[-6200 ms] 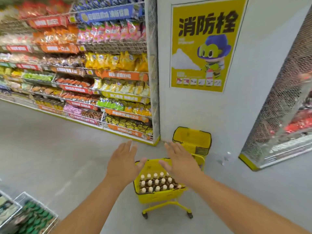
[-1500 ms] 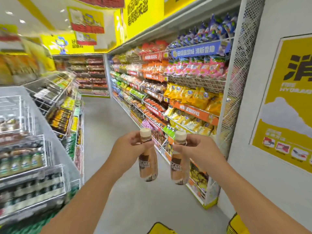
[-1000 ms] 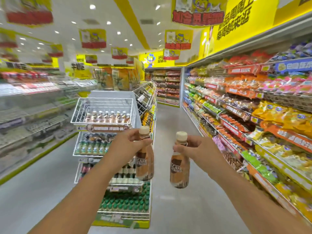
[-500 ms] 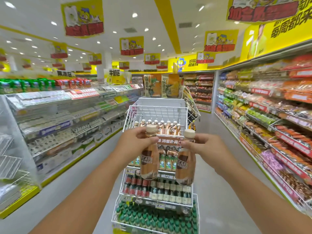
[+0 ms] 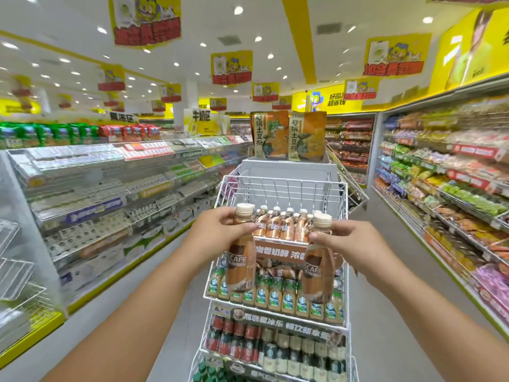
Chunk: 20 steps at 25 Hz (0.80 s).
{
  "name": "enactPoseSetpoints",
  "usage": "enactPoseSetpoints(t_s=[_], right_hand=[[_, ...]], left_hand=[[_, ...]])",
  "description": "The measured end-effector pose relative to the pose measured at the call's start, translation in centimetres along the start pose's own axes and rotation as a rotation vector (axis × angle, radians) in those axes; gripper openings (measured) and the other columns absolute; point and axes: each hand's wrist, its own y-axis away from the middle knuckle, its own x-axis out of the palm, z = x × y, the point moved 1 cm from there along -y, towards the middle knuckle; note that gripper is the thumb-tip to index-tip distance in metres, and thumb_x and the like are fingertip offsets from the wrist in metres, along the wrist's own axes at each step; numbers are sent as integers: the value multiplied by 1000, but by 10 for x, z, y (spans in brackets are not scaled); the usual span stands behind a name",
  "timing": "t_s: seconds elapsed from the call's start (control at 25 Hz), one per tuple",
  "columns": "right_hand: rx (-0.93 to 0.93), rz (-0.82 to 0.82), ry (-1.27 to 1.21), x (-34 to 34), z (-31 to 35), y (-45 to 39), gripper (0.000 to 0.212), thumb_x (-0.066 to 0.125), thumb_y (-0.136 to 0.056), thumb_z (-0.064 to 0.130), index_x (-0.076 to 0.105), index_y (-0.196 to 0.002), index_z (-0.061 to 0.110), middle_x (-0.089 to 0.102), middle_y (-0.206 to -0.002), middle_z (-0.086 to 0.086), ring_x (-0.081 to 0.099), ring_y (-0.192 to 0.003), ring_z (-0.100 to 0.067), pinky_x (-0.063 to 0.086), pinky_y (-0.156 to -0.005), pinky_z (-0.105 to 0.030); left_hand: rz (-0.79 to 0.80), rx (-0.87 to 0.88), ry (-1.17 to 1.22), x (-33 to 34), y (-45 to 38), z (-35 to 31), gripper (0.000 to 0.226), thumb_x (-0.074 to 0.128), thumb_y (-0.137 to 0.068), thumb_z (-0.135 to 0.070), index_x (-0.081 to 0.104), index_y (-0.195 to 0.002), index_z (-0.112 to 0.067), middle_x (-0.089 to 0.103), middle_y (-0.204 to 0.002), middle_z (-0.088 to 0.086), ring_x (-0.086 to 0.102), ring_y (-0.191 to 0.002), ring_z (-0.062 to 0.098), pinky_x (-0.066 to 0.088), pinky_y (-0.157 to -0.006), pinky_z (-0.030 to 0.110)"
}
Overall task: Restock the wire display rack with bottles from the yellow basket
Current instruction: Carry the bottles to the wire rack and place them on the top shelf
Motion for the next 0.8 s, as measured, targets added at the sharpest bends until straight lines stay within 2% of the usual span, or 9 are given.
enactPoseSetpoints(t_s=[0.08, 0.24, 0.36, 0.48, 0.6, 0.64, 0.72, 0.8], right_hand=[[4, 1, 3, 1, -18, -43, 15, 87, -79, 37, 82, -89, 27, 80, -82, 13, 73, -84, -8, 51, -72, -28], [42, -24, 5, -3, -45, -125, 14, 89, -76, 37, 82, -86, 28, 79, -84, 17, 74, -90, -8, 55, -87, -34], [69, -45, 15, -4, -59, -169, 10, 88, -77, 33, 81, -81, 28, 79, -82, 16, 74, -83, -2, 56, -83, -33], [87, -84, 63, 3, -80, -206, 17, 88, -78, 37, 83, -87, 23, 81, -85, 5, 76, -88, -13, 57, -90, -40], [140, -132, 62, 13, -104, -234, 18, 87, -79, 36, 83, -88, 22, 80, -83, 10, 75, -83, -6, 57, -78, -26], [162, -154, 64, 18, -111, -242, 19, 88, -78, 36, 83, -88, 22, 80, -83, 10, 75, -84, -6, 55, -78, -25], [212, -196, 75, 27, -125, -257, 19, 88, -77, 36, 83, -88, 21, 81, -84, 9, 75, -85, -8, 54, -79, -27], [245, -234, 90, 35, -131, -274, 16, 87, -79, 33, 82, -88, 21, 80, -79, 11, 72, -76, -2, 50, -71, -24]], left_hand=[[-9, -2, 3, 4, -40, 7, 19, 85, -81, -27, 74, -95, -31, 77, -85, -20, 74, -80, 0, 52, -61, 14], [-22, -42, -8, 6, -118, 21, 18, 83, -82, -21, 75, -98, -26, 80, -92, -11, 76, -88, 9, 54, -71, 24], [-32, -78, -22, -1, -170, 44, 19, 84, -82, -24, 75, -99, -25, 80, -92, -10, 75, -91, 11, 56, -77, 33], [-31, -84, -41, -11, -222, 79, 24, 85, -80, -28, 75, -99, -17, 79, -95, -8, 73, -94, 11, 55, -77, 33], [17, -95, -38, -20, -277, 119, 21, 85, -79, -27, 76, -96, -18, 80, -96, -6, 74, -95, 14, 58, -87, 38], [35, -90, -38, -22, -293, 131, 21, 86, -79, -27, 77, -95, -19, 80, -96, -6, 75, -95, 14, 58, -89, 40], [48, -78, -41, -24, -325, 155, 18, 86, -79, -24, 77, -94, -18, 80, -94, -5, 74, -92, 10, 58, -80, 31], [70, -67, -24, -27, -358, 178, 16, 84, -82, -19, 76, -95, -14, 79, -90, -4, 72, -79, -2, 52, -61, 14]])
